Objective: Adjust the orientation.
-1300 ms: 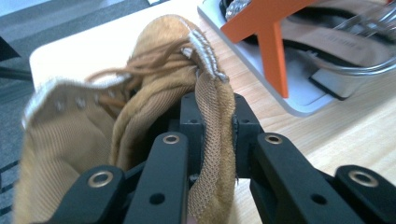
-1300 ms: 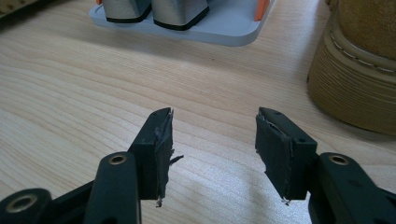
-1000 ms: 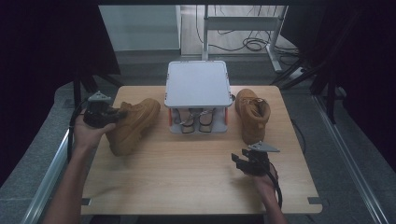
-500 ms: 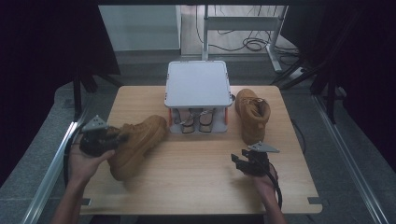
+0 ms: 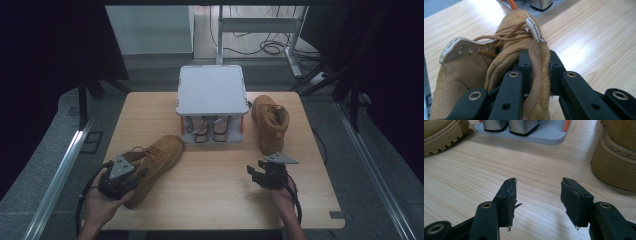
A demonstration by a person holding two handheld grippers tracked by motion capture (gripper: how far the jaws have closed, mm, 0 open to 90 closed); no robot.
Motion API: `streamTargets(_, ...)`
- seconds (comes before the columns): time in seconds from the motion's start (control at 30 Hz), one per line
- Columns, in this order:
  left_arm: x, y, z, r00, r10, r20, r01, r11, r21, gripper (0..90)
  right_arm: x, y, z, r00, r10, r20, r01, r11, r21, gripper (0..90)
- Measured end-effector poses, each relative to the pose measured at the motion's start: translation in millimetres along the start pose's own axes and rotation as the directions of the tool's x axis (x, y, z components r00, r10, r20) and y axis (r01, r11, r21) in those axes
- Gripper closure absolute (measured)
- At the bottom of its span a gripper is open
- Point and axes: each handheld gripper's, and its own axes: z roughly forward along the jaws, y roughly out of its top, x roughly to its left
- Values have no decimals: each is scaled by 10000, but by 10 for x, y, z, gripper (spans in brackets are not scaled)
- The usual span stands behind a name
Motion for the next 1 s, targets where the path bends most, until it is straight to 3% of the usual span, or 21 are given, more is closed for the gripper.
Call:
streamTargets(0.1, -26, 31, 8, 9998, 153, 104, -154, 9999, 59, 730, -4, 0, 3, 10000, -1, 23, 1, 10000, 19, 469)
streamTargets(0.2, 18, 88, -26, 9975, -342, 619, 381, 9973, -633, 649, -9, -2, 8, 10000, 15, 19, -15, 10000, -6, 468)
streamTargets(0.23, 37, 113, -30, 9969, -421, 659, 468, 9963, -715, 636, -8, -2, 9, 10000, 14, -2, -14, 10000, 8, 468)
streamTargets(0.3, 67, 166, -28, 9916, -595, 1145, 699, 9936, -883, 571, -3, -2, 8, 10000, -3, -23, 3, 10000, 11, 468)
streamTargets(0.4, 92, 238, 2, 9925, -710, 991, 803, 9924, -937, 492, -1, 0, 3, 10000, -18, -18, 18, 10000, -1, 468)
streamTargets(0.5, 140, 289, 33, 9865, -913, 1360, 1040, 9906, -891, 425, -9, 2, -4, 10000, 20, -9, -20, 10000, -38, 468)
streamTargets(0.67, 209, 352, 18, 9844, -1083, 1384, 1257, 9842, -1243, 405, -24, 4, -5, 10000, 32, 35, -32, 10000, -27, 468)
streamTargets(1.0, 321, 328, -2, 9803, -1388, 1405, 1585, 9774, -1400, 392, -20, 30, -15, 10000, -85, -2, 85, 9999, -128, 478)
